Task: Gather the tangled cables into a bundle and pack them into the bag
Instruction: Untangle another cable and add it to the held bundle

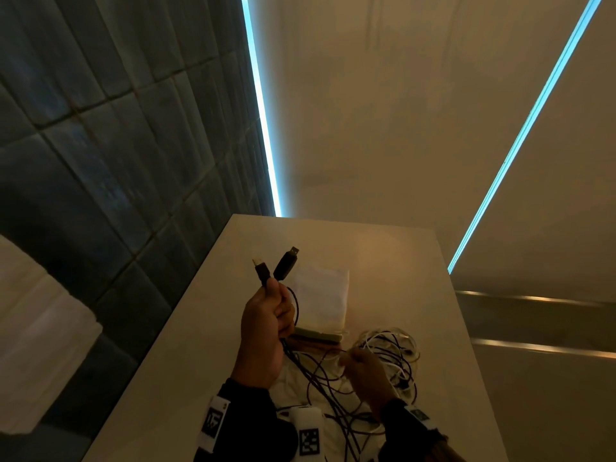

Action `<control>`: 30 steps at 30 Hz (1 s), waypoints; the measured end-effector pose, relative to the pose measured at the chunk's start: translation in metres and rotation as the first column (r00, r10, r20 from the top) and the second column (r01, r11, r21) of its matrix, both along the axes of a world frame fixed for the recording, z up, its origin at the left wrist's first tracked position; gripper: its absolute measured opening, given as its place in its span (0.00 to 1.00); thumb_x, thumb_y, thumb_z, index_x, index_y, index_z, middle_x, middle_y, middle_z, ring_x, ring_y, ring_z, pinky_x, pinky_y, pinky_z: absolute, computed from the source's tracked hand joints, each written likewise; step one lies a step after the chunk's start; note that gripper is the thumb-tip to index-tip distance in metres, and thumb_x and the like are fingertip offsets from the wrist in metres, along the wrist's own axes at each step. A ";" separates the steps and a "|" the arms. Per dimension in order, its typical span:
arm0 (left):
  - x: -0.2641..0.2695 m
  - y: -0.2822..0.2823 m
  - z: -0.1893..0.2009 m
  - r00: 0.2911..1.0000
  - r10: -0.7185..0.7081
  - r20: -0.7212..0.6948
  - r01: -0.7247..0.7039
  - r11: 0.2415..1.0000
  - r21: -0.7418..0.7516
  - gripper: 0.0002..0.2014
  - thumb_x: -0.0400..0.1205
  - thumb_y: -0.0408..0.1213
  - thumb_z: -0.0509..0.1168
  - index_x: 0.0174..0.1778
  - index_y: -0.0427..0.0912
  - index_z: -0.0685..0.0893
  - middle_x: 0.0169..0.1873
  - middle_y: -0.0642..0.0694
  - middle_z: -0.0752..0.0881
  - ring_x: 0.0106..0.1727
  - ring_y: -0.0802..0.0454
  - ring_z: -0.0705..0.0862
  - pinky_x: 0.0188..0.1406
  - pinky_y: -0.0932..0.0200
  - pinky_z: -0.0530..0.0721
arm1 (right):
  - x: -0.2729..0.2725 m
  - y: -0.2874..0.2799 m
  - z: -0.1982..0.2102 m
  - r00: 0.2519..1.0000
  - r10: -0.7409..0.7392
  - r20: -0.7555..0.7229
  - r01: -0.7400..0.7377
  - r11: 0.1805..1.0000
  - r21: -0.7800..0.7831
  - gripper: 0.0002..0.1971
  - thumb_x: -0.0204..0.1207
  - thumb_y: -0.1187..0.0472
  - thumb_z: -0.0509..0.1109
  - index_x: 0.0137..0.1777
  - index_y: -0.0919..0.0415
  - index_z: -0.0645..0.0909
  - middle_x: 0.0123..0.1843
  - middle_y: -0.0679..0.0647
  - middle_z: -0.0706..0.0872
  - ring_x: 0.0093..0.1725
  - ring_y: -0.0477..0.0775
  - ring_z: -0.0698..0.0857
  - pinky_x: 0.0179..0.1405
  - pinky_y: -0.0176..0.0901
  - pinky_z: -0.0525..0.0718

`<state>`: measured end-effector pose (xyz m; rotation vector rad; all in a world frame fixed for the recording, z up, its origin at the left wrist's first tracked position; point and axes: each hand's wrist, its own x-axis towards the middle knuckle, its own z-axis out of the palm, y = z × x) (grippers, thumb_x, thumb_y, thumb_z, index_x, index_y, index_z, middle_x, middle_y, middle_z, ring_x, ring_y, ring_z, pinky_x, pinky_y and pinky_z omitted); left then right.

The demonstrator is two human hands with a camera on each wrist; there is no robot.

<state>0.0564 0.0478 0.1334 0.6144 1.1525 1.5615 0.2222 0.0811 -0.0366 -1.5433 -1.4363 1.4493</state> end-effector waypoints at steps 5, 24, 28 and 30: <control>0.000 0.003 -0.004 0.997 0.022 -0.072 -0.029 0.995 -0.100 0.17 0.90 0.42 0.50 0.37 0.41 0.73 0.23 0.47 0.78 0.19 0.57 0.66 0.17 0.64 0.60 | -0.010 0.014 0.099 0.894 -0.075 -0.441 0.113 0.992 0.060 0.09 0.80 0.66 0.65 0.42 0.72 0.78 0.24 0.54 0.69 0.20 0.47 0.63 0.20 0.39 0.59; 0.004 0.002 0.009 0.982 -0.110 0.155 0.091 0.988 0.127 0.17 0.88 0.43 0.50 0.35 0.40 0.72 0.22 0.50 0.66 0.18 0.59 0.58 0.17 0.64 0.62 | -0.004 -0.011 0.063 0.885 0.244 -0.396 -0.199 0.968 0.150 0.11 0.80 0.67 0.67 0.35 0.63 0.81 0.22 0.42 0.74 0.22 0.36 0.68 0.23 0.26 0.66; 0.002 0.002 0.011 0.985 -0.092 0.146 0.075 0.990 0.118 0.18 0.89 0.41 0.49 0.34 0.41 0.72 0.20 0.52 0.65 0.18 0.59 0.57 0.17 0.64 0.58 | 0.002 -0.012 0.025 0.926 0.187 -0.327 -0.160 0.981 0.108 0.11 0.76 0.61 0.69 0.35 0.66 0.81 0.22 0.43 0.72 0.22 0.41 0.66 0.23 0.31 0.65; 0.000 0.000 0.012 0.989 -0.070 0.131 0.057 0.993 0.103 0.18 0.89 0.41 0.49 0.34 0.41 0.72 0.20 0.53 0.64 0.18 0.59 0.57 0.18 0.63 0.56 | 0.005 -0.012 0.011 0.951 0.164 -0.263 -0.152 0.986 0.065 0.11 0.78 0.66 0.68 0.33 0.64 0.80 0.23 0.45 0.72 0.24 0.43 0.68 0.25 0.33 0.67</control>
